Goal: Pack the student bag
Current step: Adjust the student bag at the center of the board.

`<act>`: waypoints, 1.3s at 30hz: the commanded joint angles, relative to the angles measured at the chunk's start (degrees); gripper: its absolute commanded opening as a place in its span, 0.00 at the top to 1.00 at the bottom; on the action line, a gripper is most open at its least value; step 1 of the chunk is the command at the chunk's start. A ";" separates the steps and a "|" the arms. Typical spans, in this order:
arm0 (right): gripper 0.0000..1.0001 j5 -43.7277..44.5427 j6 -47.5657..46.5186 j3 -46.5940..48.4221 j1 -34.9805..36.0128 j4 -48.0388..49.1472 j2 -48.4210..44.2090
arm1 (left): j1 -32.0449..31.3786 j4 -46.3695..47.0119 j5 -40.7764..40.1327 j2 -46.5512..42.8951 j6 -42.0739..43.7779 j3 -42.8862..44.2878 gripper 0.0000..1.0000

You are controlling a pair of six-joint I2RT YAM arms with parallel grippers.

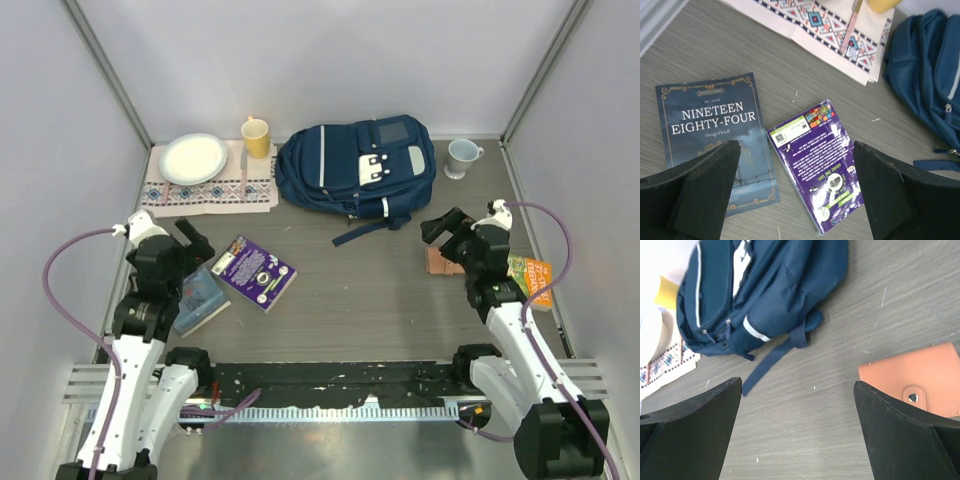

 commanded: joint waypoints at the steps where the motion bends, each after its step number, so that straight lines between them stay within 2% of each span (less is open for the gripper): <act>1: 0.00 -3.09 1.48 4.68 -0.02 -2.58 2.75 | 0.13 -0.47 -1.49 -3.81 2.64 4.52 0.00; 3: 0.00 -4.67 2.37 5.47 -0.02 -2.85 4.33 | 0.13 -1.62 7.34 -4.34 9.56 5.33 0.00; 7: 0.00 -5.99 4.31 4.60 -0.02 -1.71 6.27 | 0.04 -4.68 9.15 -5.31 7.05 2.79 0.00; 11: 0.00 -5.03 5.18 5.20 -0.10 -0.48 8.55 | 0.13 -8.82 8.73 -4.96 6.88 3.92 0.01; 18: 0.02 -7.31 7.29 9.07 -0.02 -0.12 15.23 | 0.13 -6.19 9.96 -5.67 5.30 -0.29 0.00; 22: 0.02 -8.37 8.70 8.99 -0.02 2.69 17.78 | 0.04 -6.46 6.97 -4.43 5.04 -0.55 0.00; 29: 0.07 -11.09 15.29 7.06 0.59 10.32 20.68 | 0.13 -6.46 8.28 -1.36 5.21 -0.38 0.00; 36: 0.08 -3.10 19.76 9.34 6.74 12.71 26.56 | 0.13 -5.40 11.00 -1.88 5.56 -0.90 0.00; 39: 0.08 5.06 24.76 9.69 11.31 14.55 28.68 | 0.13 -5.31 11.45 -1.53 5.65 -0.91 0.00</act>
